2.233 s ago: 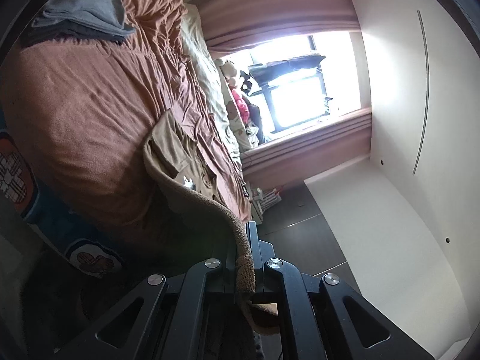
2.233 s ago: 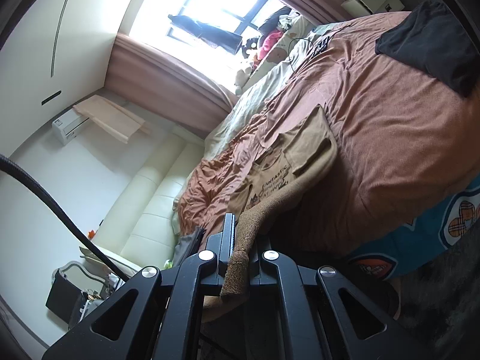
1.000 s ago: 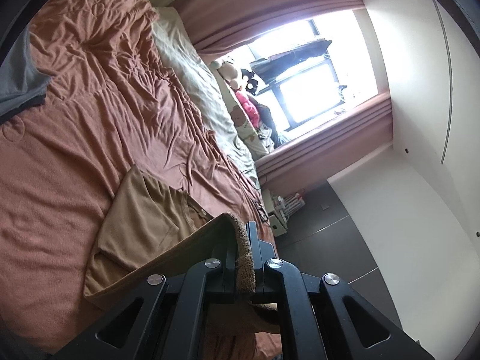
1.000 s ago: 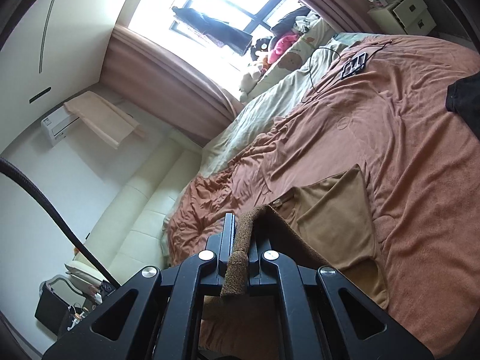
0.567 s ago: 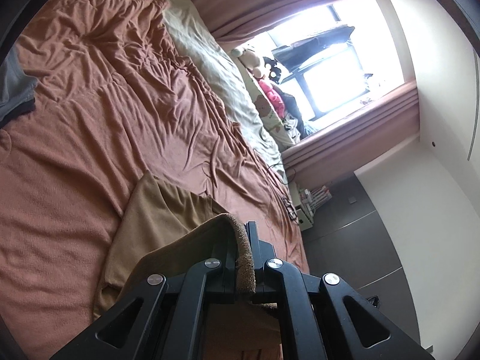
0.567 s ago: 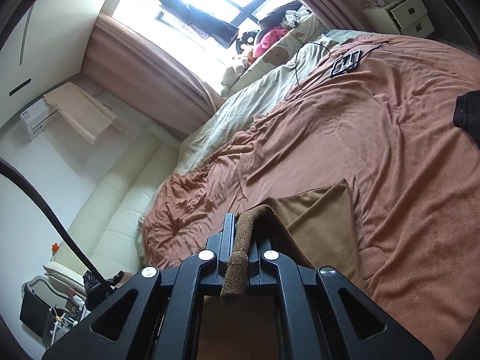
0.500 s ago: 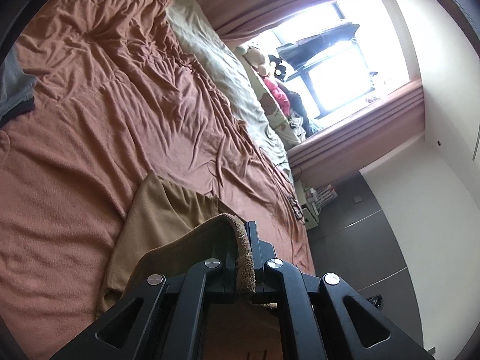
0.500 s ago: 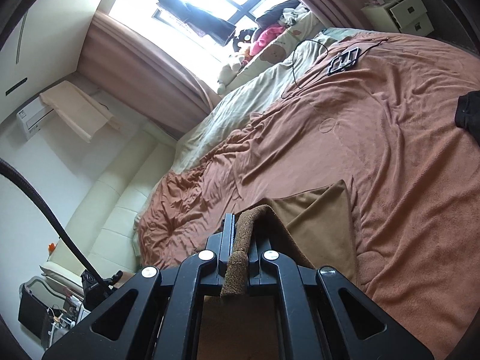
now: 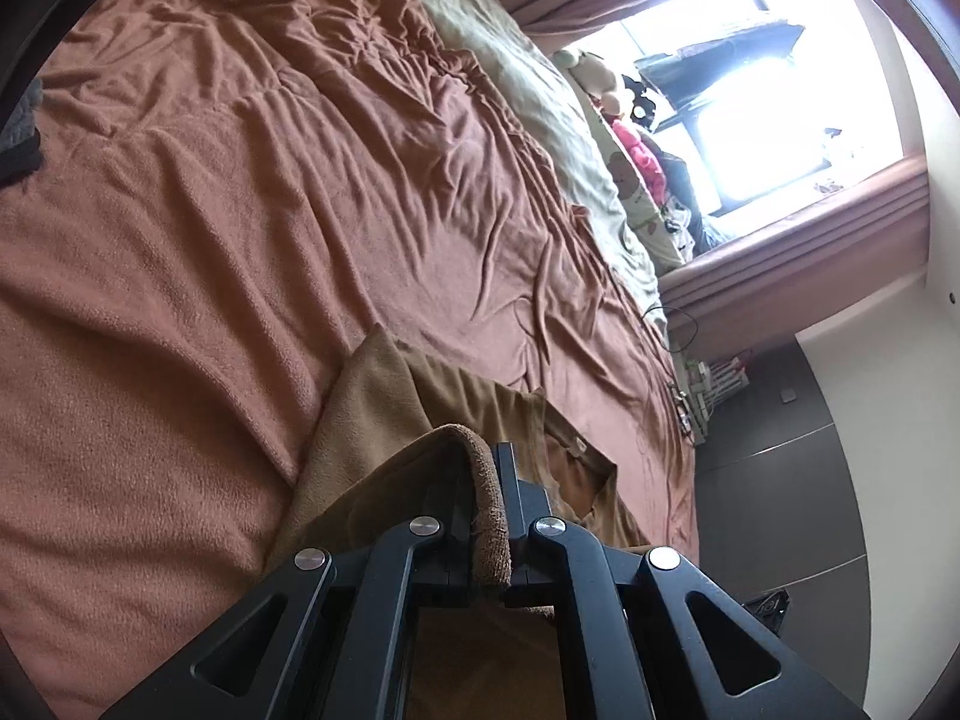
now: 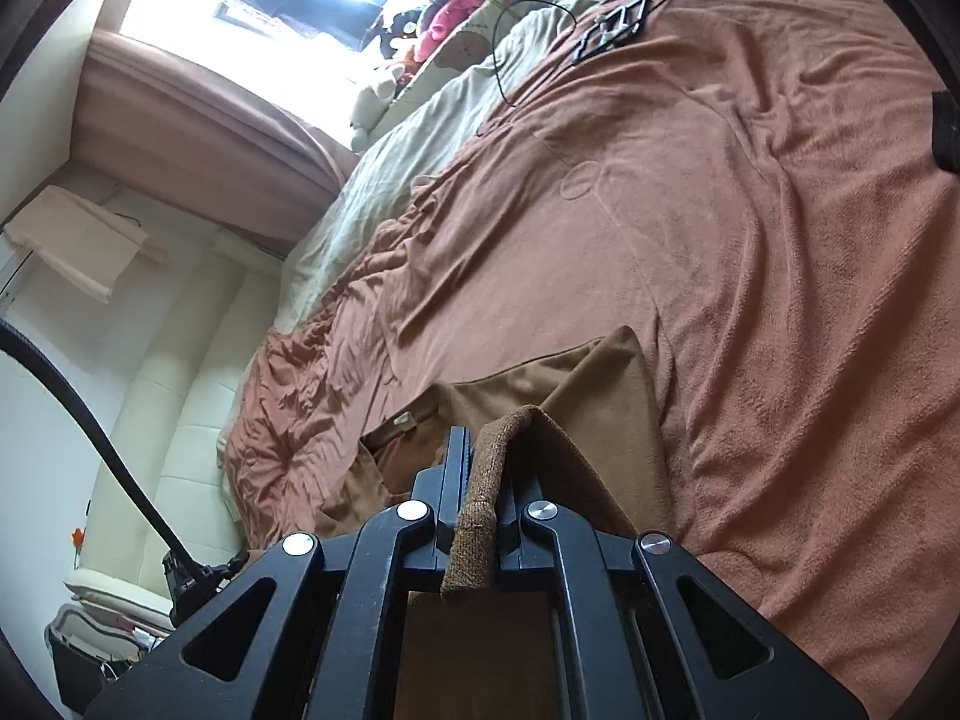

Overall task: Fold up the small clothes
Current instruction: 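Lower the folded hem onto the shirt body with both grippers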

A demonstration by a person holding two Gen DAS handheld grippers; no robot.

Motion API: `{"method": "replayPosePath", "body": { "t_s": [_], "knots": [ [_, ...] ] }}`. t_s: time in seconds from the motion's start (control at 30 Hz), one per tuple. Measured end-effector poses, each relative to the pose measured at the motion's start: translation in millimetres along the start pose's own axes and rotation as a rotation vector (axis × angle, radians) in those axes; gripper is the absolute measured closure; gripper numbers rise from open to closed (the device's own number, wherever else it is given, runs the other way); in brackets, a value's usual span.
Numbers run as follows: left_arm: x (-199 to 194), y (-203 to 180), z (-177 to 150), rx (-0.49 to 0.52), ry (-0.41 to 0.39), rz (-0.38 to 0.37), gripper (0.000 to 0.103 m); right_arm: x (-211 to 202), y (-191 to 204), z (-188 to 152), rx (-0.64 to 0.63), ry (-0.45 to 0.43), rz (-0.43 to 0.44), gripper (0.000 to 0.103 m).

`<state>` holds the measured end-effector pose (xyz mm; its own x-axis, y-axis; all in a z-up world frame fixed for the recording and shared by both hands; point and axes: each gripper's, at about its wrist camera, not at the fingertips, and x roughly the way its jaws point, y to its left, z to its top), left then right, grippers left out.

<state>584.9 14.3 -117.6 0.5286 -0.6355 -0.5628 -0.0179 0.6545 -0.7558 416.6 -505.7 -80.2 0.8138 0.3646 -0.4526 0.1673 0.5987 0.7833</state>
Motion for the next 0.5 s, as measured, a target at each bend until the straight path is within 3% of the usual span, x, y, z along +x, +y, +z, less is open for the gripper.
{"method": "replayPosePath", "body": {
  "t_s": [0.23, 0.5],
  "knots": [
    [31, 19, 6, -0.023, 0.027, 0.064, 0.100, 34, -8, 14, 0.028, 0.039, -0.050, 0.102],
    [1, -14, 8, 0.017, -0.008, -0.039, 0.100, 23, 18, 27, -0.021, 0.006, -0.051, 0.102]
  ]
}}
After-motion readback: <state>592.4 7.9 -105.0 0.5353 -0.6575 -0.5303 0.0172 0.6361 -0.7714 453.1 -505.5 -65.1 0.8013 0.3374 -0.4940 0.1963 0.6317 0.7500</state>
